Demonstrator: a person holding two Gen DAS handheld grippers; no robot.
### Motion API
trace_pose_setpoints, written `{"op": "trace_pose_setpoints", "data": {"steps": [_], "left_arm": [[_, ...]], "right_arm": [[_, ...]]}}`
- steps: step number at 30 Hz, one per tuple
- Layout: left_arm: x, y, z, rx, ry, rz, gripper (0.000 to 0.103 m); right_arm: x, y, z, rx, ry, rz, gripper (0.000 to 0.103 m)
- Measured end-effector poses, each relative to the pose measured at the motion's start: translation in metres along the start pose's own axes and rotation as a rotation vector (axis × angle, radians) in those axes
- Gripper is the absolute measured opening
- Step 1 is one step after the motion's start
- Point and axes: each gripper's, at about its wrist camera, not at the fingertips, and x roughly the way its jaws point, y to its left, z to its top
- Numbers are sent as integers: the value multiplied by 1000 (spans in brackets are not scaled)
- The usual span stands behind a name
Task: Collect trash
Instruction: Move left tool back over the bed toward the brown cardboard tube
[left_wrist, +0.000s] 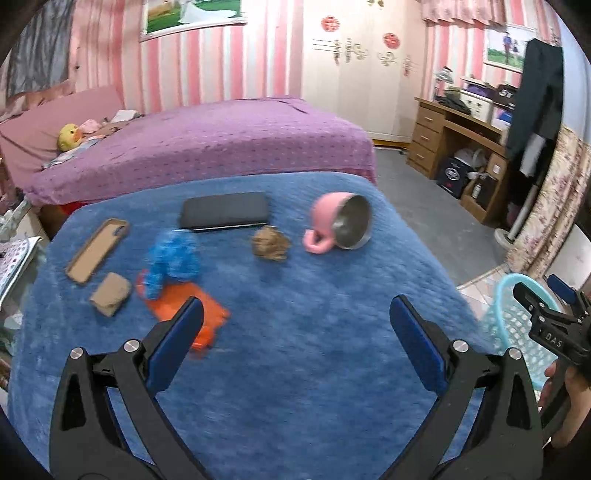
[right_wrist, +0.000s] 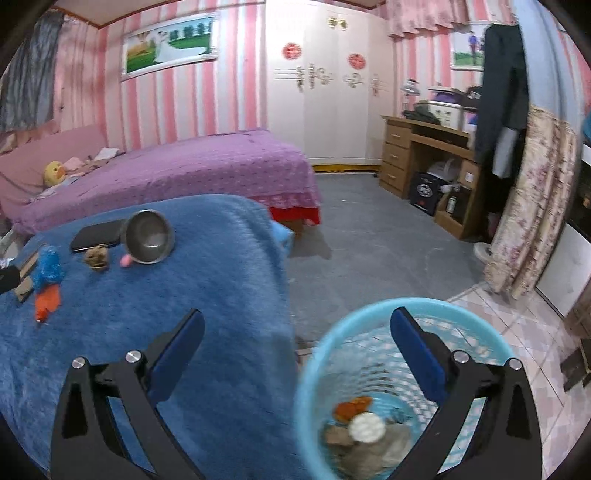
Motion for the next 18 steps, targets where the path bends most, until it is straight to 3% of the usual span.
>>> {"op": "trace_pose_setpoints", "data": {"steps": [18], "left_arm": [[41, 167, -11, -206, 57, 163, 97]], "right_arm": [[38, 173, 33, -110, 9, 190, 98]]}}
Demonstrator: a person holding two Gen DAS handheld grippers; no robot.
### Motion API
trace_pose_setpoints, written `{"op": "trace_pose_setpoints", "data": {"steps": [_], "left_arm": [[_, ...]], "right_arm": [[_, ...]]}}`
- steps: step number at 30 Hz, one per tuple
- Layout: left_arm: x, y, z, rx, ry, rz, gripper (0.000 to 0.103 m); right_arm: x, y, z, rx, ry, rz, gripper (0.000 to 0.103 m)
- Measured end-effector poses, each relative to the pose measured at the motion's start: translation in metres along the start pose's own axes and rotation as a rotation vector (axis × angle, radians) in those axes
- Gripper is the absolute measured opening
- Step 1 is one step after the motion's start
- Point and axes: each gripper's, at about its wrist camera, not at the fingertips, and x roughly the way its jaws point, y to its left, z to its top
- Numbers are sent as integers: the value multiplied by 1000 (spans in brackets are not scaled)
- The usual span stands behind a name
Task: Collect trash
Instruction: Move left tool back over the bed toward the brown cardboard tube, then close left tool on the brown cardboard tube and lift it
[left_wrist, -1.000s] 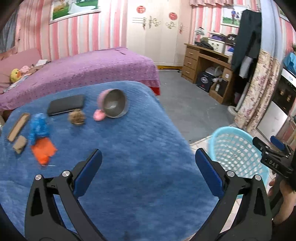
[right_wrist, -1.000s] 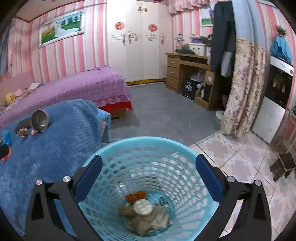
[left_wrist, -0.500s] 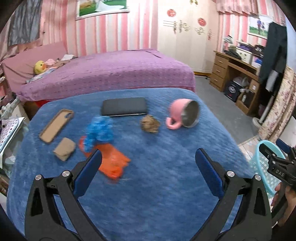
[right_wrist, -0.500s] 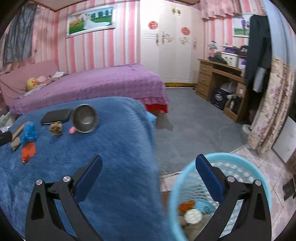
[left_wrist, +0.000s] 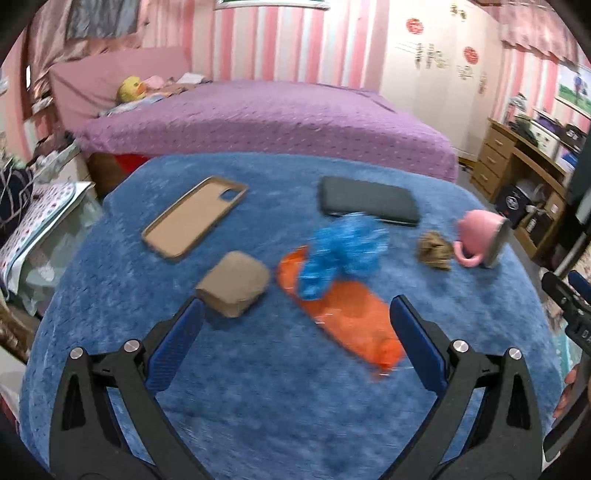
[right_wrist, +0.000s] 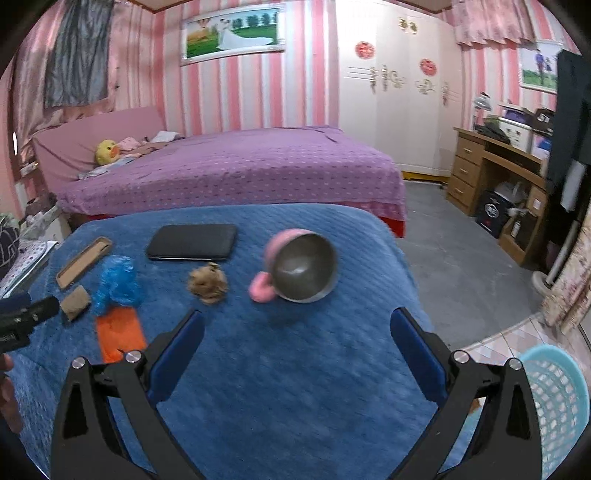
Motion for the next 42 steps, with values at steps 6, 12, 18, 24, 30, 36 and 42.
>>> {"op": "trace_pose_setpoints", "data": {"steps": [6, 12, 18, 24, 30, 36, 42], "left_arm": [[17, 39, -7, -54, 33, 43, 97], [40, 72, -17, -99, 94, 73, 97], [60, 81, -16, -137, 111, 62, 97], [79, 55, -5, -53, 90, 63, 90], [85, 44, -3, -20, 85, 31, 61], [67, 39, -10, 9, 58, 23, 57], [43, 50, -24, -29, 82, 71, 57]], "right_arm": [[23, 30, -14, -38, 40, 36, 98], [43, 45, -24, -83, 95, 28, 98], [50, 36, -31, -57, 139, 20, 98], [52, 32, -29, -61, 140, 10, 98], [57, 41, -31, -101, 147, 14, 98], [55, 60, -33, -131, 146, 69, 98], [58, 97, -35, -167, 153, 165, 98]]}}
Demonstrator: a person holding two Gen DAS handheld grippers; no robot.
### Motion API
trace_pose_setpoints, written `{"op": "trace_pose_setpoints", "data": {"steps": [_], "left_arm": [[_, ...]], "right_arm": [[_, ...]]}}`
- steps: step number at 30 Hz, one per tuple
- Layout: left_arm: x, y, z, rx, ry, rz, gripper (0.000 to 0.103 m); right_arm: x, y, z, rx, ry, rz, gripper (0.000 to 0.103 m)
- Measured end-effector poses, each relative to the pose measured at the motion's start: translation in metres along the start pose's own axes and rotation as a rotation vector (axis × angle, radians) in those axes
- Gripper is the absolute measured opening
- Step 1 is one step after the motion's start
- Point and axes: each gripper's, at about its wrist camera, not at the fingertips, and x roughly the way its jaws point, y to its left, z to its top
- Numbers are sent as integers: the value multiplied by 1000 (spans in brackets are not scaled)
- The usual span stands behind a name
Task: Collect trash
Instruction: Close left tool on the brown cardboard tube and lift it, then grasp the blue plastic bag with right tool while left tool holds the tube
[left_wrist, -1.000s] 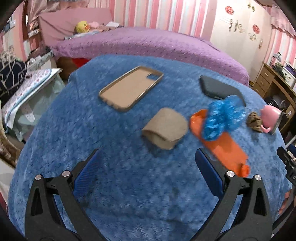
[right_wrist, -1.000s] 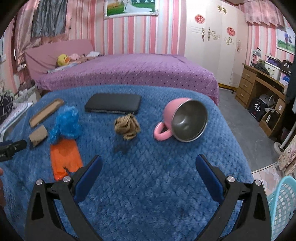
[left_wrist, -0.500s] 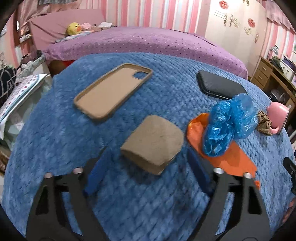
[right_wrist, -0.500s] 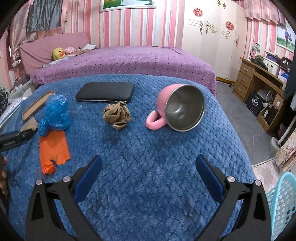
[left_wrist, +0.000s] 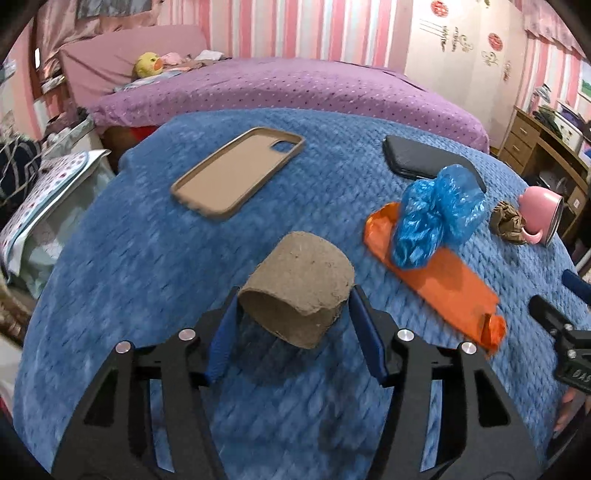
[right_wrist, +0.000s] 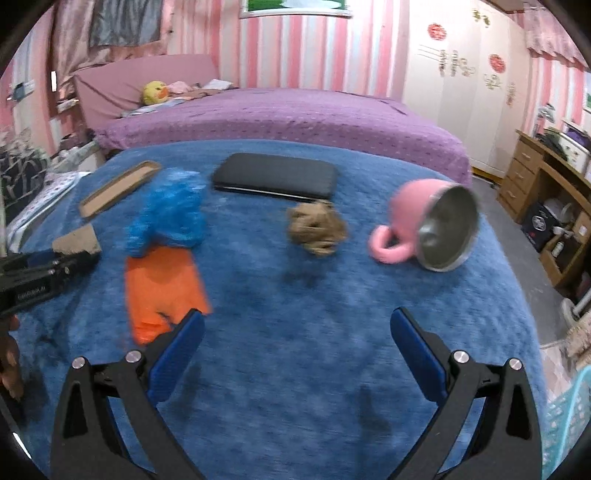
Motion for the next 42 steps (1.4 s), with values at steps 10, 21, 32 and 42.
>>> {"op": "trace_pose_setpoints", "data": {"steps": [10, 21, 32, 42], "left_arm": [[-16, 34, -4, -66, -16, 84, 57], [-18, 75, 12, -141, -39, 141, 57], [-32, 74, 17, -175, -61, 127, 57], [-64, 27, 18, -164, -104, 48, 57]], "right_arm": [[9, 36, 17, -41, -29, 40, 98], [53, 77, 66, -106, -19, 98, 94], [51, 78, 61, -152, -10, 152, 27], [-33, 3, 32, -131, -90, 72, 27]]}}
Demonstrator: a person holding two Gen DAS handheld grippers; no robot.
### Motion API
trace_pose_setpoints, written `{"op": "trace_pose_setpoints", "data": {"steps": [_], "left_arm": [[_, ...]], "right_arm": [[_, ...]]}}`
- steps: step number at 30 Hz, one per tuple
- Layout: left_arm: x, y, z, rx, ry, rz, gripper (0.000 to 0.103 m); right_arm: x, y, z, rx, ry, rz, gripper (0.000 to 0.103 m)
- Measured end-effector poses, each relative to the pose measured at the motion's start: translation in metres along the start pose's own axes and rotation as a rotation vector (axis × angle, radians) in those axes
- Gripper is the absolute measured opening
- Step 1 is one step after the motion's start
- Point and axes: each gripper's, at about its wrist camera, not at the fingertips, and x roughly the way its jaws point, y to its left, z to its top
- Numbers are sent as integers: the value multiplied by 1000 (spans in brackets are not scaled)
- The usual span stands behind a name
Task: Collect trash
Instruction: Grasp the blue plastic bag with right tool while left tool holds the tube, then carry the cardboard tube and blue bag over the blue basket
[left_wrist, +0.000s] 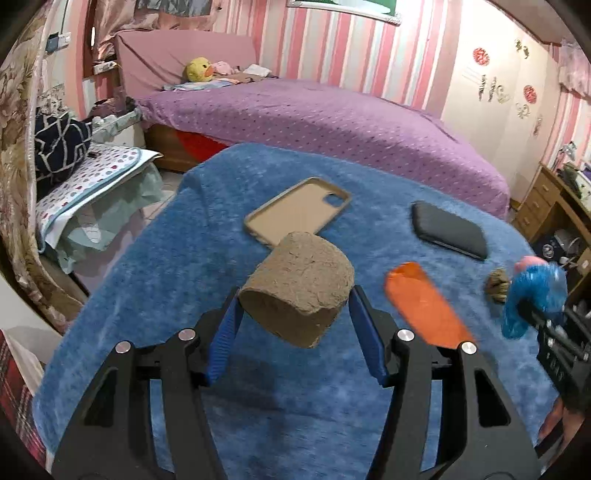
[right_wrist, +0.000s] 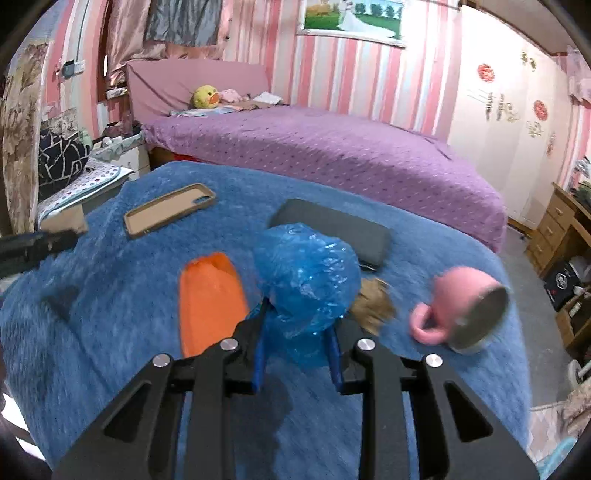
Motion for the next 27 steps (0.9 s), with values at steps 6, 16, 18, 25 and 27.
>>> {"op": "trace_pose_setpoints", "data": {"steps": [6, 16, 18, 25, 27], "left_arm": [[-7, -40, -13, 17, 20, -54, 57], [-11, -96, -31, 90, 23, -102, 57], [-12, -105, -35, 110, 19, -104, 57], [-18, -141, -47, 161, 14, -121, 57], [-20, -151, -50, 172, 15, -136, 57]], "right_arm": [[-35, -43, -34, 47, 15, -31, 27], [-61, -97, -69, 131, 25, -123, 27], [-63, -104, -74, 147, 23, -127, 27], [-73, -118, -81, 172, 7, -129, 27], [-78, -123, -84, 176, 1, -133, 27]]}}
